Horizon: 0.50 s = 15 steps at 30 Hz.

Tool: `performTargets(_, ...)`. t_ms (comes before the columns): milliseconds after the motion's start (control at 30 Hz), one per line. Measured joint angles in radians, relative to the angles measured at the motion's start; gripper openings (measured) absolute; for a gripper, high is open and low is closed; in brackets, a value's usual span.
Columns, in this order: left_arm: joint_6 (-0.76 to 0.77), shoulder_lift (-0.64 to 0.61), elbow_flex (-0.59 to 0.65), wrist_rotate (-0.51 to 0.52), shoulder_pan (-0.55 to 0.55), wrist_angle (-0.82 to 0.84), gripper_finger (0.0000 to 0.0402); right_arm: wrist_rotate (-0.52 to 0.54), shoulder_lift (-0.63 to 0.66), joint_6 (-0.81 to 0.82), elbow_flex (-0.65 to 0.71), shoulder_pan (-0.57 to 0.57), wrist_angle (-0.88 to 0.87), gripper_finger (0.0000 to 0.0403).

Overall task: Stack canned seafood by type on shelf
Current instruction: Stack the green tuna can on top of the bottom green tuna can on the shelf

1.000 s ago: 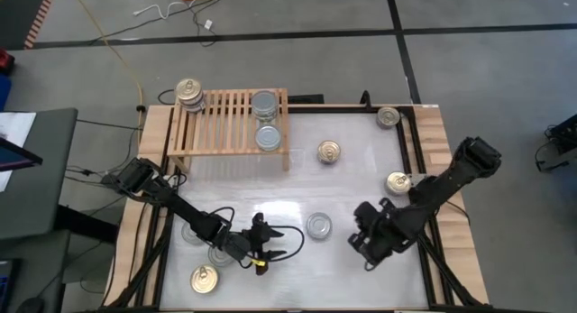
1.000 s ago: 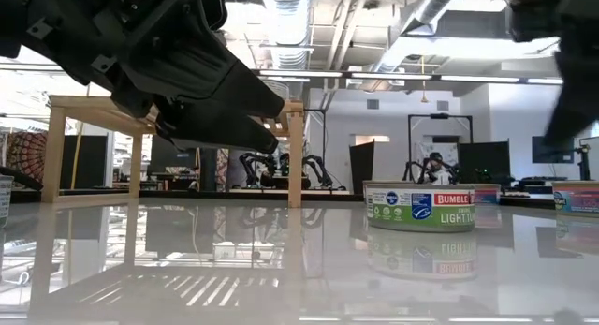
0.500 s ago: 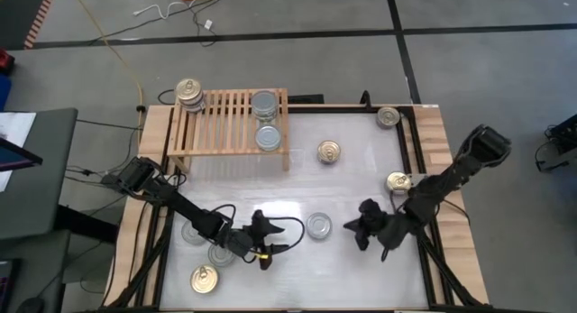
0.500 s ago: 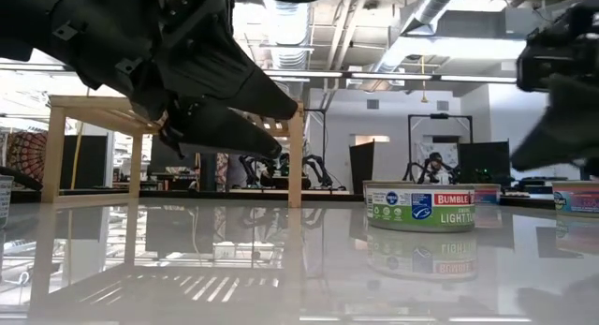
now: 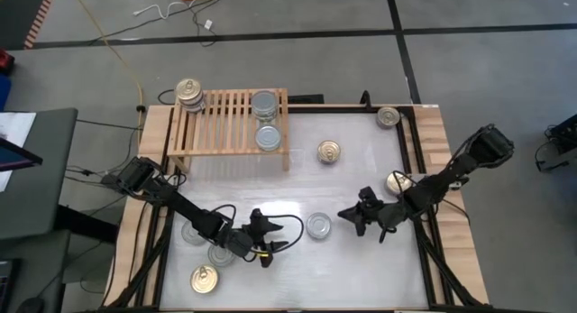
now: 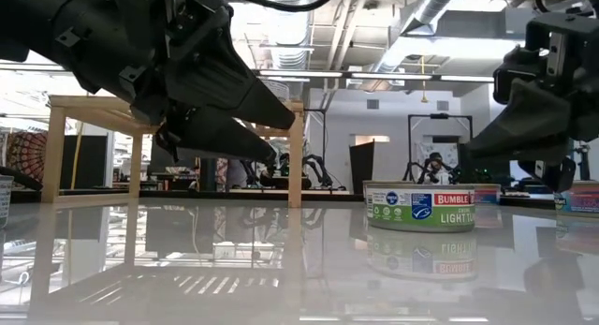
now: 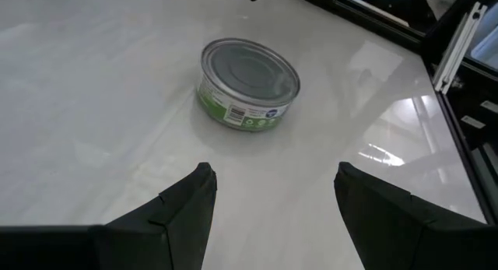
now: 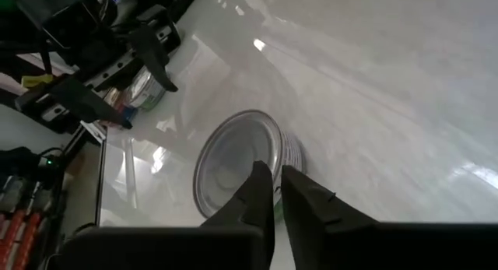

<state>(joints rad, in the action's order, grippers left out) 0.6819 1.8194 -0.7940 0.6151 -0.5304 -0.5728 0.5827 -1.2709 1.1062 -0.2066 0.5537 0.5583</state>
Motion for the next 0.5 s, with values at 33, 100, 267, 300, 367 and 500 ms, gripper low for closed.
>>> performTargets(33,0.000,0.000,0.000,0.000,0.000,0.001,0.0251,0.005,0.000,0.000,0.000,0.000,0.000,0.0060)
performTargets(100,-0.001,0.000,0.000,0.000,0.003,0.001,0.0251,0.016,0.000,0.002,0.000,0.001,0.000,0.0064)
performTargets(267,-0.006,0.000,0.000,0.002,0.005,0.005,0.0251,0.025,0.000,0.023,0.000,0.000,0.010,0.0074)
performTargets(300,-0.007,0.000,0.000,0.002,0.005,0.007,0.0251,0.033,0.000,0.030,0.000,0.000,0.010,0.0077)
performTargets(367,-0.007,0.000,0.000,0.003,0.005,0.008,0.0251,0.047,0.000,0.036,-0.001,0.000,0.005,0.0086)
performTargets(500,-0.006,0.000,0.000,0.002,0.005,0.008,0.0251,0.069,0.000,0.037,-0.001,-0.007,-0.023,0.0118)
